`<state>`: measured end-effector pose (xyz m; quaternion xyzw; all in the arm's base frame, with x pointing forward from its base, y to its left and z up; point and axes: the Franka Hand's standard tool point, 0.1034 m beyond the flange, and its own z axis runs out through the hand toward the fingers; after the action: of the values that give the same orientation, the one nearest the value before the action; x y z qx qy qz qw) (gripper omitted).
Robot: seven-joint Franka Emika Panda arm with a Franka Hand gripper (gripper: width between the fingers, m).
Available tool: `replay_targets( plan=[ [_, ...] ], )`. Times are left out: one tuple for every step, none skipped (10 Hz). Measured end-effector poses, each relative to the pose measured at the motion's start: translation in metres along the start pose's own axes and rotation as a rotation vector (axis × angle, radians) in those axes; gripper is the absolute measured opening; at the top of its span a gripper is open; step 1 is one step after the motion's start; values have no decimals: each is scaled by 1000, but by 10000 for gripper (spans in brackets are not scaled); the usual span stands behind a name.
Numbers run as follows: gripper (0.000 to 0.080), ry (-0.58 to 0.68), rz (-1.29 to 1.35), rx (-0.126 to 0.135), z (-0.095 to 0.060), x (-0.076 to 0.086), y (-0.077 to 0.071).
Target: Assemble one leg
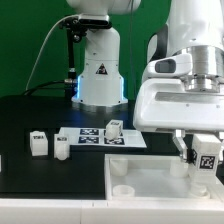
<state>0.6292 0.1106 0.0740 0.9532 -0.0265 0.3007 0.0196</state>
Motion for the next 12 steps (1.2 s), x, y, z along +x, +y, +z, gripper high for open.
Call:
replay_targets(
  plan=[
    [282, -3, -1, -3, 2, -2, 2],
    [282, -8, -4, -3, 3, -5, 0],
    [282, -12, -6, -3, 5, -8, -1],
    [282, -10, -7, -5, 6, -9, 0],
    [282, 3, -9, -6, 6, -8, 1],
    [282, 19, -11, -6, 7, -7, 2],
    [282, 26, -12, -6, 7, -7, 2],
    [282, 26, -12, -6, 7, -7, 2],
    [282, 26, -13, -6, 7, -6, 2],
    [282, 26, -13, -6, 7, -6, 2],
    [282, 24, -15, -7, 7, -7, 2],
    [466, 24, -16, -7, 7, -7, 2]
  ],
)
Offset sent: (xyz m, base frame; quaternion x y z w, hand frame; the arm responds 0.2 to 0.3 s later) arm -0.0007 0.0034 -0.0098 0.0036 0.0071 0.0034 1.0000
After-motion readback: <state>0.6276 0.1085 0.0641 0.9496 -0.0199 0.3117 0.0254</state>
